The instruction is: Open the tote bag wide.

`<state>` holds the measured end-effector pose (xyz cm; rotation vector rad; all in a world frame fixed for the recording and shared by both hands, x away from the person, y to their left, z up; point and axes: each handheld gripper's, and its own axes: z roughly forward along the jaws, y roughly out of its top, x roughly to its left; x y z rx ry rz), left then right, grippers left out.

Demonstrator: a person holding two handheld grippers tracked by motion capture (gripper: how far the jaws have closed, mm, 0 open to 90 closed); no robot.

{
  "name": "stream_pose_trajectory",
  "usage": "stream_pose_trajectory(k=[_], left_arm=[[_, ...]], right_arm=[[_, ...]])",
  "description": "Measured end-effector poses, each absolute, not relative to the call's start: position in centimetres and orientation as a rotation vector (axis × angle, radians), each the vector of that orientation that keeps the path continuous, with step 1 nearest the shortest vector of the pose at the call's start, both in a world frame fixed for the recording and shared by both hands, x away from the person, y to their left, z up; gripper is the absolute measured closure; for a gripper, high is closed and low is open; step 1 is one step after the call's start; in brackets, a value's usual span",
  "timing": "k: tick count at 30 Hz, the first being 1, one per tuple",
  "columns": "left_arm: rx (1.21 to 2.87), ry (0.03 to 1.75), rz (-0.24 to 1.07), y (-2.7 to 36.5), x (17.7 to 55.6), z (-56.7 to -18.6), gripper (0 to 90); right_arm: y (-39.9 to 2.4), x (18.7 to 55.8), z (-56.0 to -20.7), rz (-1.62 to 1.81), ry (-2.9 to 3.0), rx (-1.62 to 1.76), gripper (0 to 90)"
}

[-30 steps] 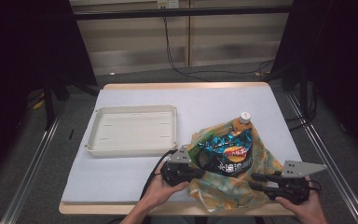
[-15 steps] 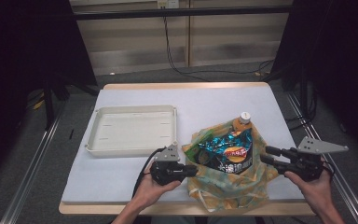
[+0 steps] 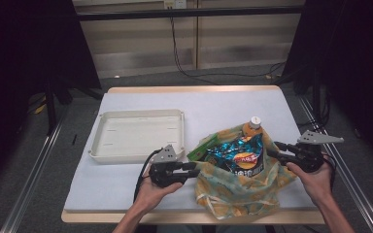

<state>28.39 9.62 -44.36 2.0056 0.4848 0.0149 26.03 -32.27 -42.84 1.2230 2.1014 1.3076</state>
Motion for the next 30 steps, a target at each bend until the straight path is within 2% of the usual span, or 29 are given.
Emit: stream_pose_trajectory(k=[3, 8, 12, 22, 24, 26, 27, 30], left_arm=[[2.011, 0.483, 0.004, 9.4, 28.4, -44.7, 68.3], [2.043, 0.459, 0.001, 8.9, 28.2, -45.1, 68.1], [2.072, 0.442, -0.020, 8.2, 27.7, -45.6, 68.2], [2.127, 0.407, -0.029, 6.8, 27.1, -46.2, 68.3], [2.125, 0.413, -0.028, 6.9, 27.1, -46.1, 68.4], [2.125, 0.414, -0.027, 7.0, 27.0, -46.0, 68.9], [2.121, 0.414, -0.032, 7.1, 27.0, -46.0, 68.9], [2.077, 0.421, -0.033, 7.5, 26.9, -45.3, 70.5]], right_arm=[[-32.1, 26.3, -43.5, 1.292, 2.124, 1.232, 69.0], [-32.2, 26.2, -43.9, 1.281, 2.148, 1.225, 86.3], [-32.4, 26.0, -44.1, 1.271, 2.154, 1.233, 90.0], [-33.5, 24.6, -44.9, 1.217, 2.155, 1.274, 89.8], [-33.5, 24.4, -44.9, 1.228, 2.149, 1.266, 86.2], [-33.6, 24.3, -44.7, 1.258, 2.133, 1.258, 78.0], [-33.6, 24.3, -44.7, 1.258, 2.133, 1.258, 78.0], [-33.5, 23.6, -43.7, 1.301, 2.091, 1.234, 67.3]])
